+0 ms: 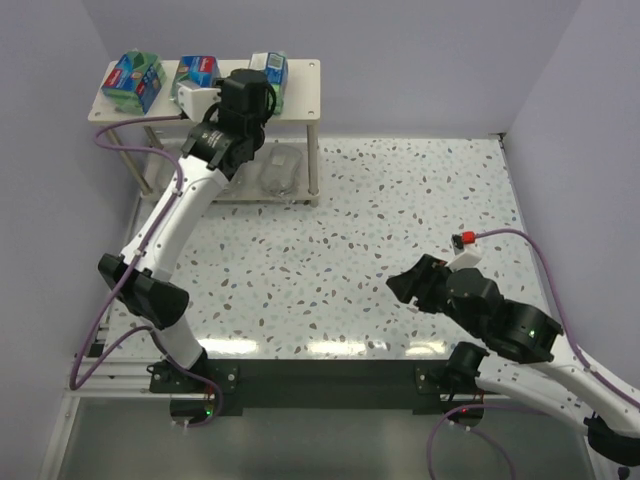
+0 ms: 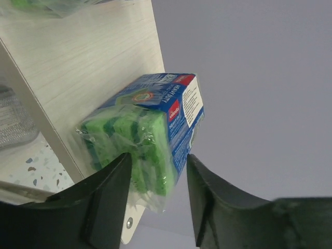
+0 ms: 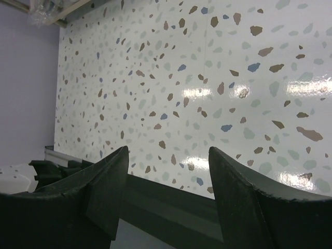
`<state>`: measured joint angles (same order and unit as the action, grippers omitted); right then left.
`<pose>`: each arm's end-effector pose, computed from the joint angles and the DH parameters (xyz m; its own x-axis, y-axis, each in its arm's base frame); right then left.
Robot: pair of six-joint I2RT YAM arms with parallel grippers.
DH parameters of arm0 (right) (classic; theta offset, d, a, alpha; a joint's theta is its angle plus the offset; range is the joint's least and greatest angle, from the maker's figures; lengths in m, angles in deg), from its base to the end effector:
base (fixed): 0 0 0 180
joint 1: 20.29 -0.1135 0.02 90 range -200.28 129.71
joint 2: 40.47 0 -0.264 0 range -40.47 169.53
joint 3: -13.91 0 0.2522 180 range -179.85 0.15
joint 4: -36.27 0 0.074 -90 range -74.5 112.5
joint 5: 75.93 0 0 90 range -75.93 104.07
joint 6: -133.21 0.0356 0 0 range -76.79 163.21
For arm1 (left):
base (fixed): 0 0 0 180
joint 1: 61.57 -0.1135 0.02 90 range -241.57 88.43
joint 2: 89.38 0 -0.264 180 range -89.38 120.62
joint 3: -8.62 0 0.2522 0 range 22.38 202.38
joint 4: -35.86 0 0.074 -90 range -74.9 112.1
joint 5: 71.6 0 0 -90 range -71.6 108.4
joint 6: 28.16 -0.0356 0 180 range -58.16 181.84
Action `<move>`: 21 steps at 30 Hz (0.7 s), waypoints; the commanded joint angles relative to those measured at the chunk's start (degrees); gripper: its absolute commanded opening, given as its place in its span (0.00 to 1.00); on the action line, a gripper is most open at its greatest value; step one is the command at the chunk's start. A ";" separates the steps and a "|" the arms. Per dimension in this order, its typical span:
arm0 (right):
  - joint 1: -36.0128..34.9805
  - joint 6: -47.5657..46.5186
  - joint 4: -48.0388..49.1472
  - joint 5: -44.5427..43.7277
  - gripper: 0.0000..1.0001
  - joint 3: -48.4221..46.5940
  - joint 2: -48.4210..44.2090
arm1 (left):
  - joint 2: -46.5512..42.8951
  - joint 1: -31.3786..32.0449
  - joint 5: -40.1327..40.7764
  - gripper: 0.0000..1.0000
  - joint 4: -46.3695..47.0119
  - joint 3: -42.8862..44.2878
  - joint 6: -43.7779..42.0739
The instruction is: Place and organize the cleaning sponges onto the shelf
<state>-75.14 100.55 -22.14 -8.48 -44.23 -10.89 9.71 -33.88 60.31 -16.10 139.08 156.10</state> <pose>0.0714 0.0777 0.3112 -0.6292 0.4570 -0.6288 -0.0629 0.7763 0.6272 0.3397 -0.1514 0.4701 0.2304 -0.9590 -0.1647 -0.2951 0.0924 -0.9510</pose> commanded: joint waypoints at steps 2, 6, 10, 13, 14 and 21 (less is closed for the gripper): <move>0.01 -0.30 0.26 -0.31 0.67 0.96 -0.58 | -6.08 -0.26 0.89 0.58 9.79 -5.25 -3.64; 0.01 -0.56 0.52 0.39 0.68 1.14 -0.23 | -11.10 0.18 -2.17 0.73 18.82 -11.40 -7.94; 0.01 -1.62 1.22 0.66 0.76 1.40 -0.40 | -19.27 3.16 -0.17 0.96 34.82 -23.70 -21.96; 0.09 -2.23 1.31 0.49 0.81 1.49 -0.58 | -24.02 3.69 -3.05 1.00 43.02 -27.93 -31.19; 0.01 -2.76 1.23 0.31 0.82 1.49 -0.58 | -26.03 3.70 -4.46 1.00 43.90 -28.63 -33.59; 0.09 -6.19 2.19 1.01 0.93 1.14 1.09 | -40.36 3.78 -36.22 1.00 51.84 -47.95 -48.36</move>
<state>-75.14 96.99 -21.88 -7.43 -42.83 -10.65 -27.32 -30.08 41.38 29.95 96.55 118.53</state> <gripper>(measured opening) 0.919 0.997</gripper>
